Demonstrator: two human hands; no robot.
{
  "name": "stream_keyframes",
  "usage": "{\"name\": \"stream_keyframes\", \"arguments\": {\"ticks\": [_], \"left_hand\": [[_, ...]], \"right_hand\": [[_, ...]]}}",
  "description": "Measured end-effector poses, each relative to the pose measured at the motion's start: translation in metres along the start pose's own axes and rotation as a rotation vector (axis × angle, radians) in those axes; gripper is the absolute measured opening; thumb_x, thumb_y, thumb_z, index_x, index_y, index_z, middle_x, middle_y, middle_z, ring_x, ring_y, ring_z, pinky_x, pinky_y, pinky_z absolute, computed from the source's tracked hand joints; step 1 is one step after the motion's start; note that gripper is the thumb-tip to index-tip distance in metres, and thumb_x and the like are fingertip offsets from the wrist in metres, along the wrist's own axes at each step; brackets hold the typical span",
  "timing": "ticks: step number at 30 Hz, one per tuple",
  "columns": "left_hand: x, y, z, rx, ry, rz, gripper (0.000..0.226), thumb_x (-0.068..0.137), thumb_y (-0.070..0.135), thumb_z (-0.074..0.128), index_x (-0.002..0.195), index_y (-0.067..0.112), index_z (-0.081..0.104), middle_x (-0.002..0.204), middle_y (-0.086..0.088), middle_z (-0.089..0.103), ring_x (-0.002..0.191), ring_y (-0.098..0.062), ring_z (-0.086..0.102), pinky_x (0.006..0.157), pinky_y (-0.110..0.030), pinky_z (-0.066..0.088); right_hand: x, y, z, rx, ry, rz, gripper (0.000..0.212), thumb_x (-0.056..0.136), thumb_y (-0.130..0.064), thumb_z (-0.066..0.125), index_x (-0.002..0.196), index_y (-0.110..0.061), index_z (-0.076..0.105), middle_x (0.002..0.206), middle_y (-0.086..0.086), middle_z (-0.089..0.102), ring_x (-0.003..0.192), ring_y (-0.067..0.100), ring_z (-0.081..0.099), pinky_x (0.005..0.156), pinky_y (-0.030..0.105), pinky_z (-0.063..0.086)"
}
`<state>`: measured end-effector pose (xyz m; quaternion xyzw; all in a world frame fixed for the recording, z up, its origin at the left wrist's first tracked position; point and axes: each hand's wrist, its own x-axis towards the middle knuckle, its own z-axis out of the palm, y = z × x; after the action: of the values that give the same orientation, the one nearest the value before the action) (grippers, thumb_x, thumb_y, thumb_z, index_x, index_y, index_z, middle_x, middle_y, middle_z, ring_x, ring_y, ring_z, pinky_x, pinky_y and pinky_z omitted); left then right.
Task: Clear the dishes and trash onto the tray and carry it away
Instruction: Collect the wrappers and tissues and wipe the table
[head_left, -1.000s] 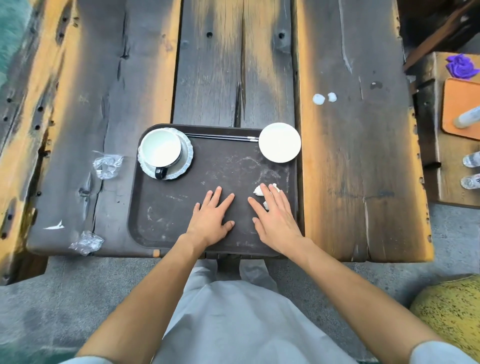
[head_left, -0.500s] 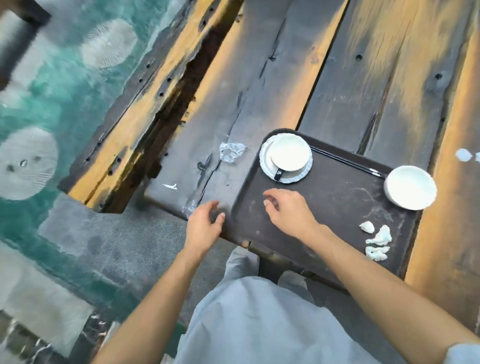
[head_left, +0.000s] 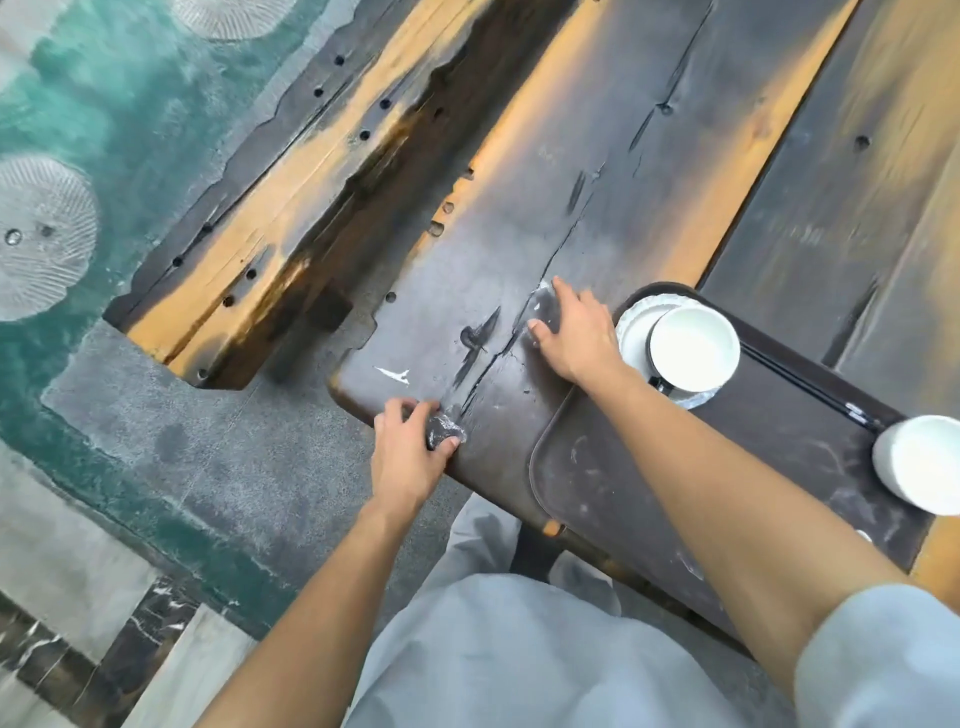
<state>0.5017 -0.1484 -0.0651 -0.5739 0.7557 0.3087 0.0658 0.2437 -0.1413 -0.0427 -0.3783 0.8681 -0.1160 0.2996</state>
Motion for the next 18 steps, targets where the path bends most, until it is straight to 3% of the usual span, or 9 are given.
{"name": "stream_keyframes", "arguments": {"ticks": [5, 9, 12, 15, 18], "left_hand": [[0.023, 0.004, -0.010, -0.052, -0.070, 0.035, 0.031, 0.087, 0.029, 0.072, 0.117, 0.026, 0.069, 0.095, 0.006, 0.066, 0.086, -0.021, 0.066, 0.084, -0.038, 0.053], [0.034, 0.014, -0.014, -0.072, -0.113, 0.109, 0.022, 0.089, 0.029, 0.068, 0.109, 0.024, 0.074, 0.083, 0.007, 0.074, 0.079, -0.018, 0.070, 0.083, -0.035, 0.054], [0.037, 0.034, -0.016, -0.160, -0.173, 0.149, 0.019, 0.089, 0.027, 0.069, 0.105, 0.021, 0.076, 0.077, 0.005, 0.074, 0.077, -0.017, 0.071, 0.085, -0.032, 0.054], [0.039, 0.056, -0.010, -0.183, -0.254, 0.237, 0.019, 0.089, 0.027, 0.069, 0.105, 0.020, 0.076, 0.074, 0.005, 0.074, 0.074, -0.015, 0.070, 0.084, -0.031, 0.053], [0.037, 0.080, 0.001, -0.146, -0.310, 0.341, 0.020, 0.090, 0.027, 0.068, 0.108, 0.020, 0.074, 0.072, 0.008, 0.072, 0.070, -0.013, 0.068, 0.078, -0.030, 0.053]], "right_hand": [[0.010, 0.003, 0.009, -0.007, 0.015, 0.072, 0.039, 0.095, -0.034, 0.061, 0.127, -0.012, 0.061, 0.122, 0.018, 0.062, 0.119, 0.040, 0.050, 0.099, 0.039, 0.040], [0.004, 0.004, 0.005, 0.197, -0.010, 0.198, 0.019, 0.090, -0.033, 0.067, 0.090, -0.013, 0.066, 0.092, 0.008, 0.068, 0.091, 0.028, 0.060, 0.080, 0.031, 0.044], [-0.012, 0.012, 0.000, 0.388, 0.058, 0.216, 0.019, 0.082, -0.035, 0.074, 0.069, -0.023, 0.066, 0.087, 0.004, 0.064, 0.085, 0.017, 0.054, 0.080, 0.027, 0.044], [-0.041, 0.020, -0.010, 0.494, 0.099, 0.201, 0.022, 0.080, -0.040, 0.076, 0.070, -0.022, 0.067, 0.089, -0.003, 0.065, 0.083, 0.009, 0.058, 0.079, 0.024, 0.044], [-0.077, 0.032, -0.023, 0.726, 0.101, 0.285, 0.027, 0.079, -0.038, 0.080, 0.080, -0.020, 0.061, 0.083, -0.004, 0.073, 0.066, 0.004, 0.062, 0.067, 0.023, 0.047]]}}
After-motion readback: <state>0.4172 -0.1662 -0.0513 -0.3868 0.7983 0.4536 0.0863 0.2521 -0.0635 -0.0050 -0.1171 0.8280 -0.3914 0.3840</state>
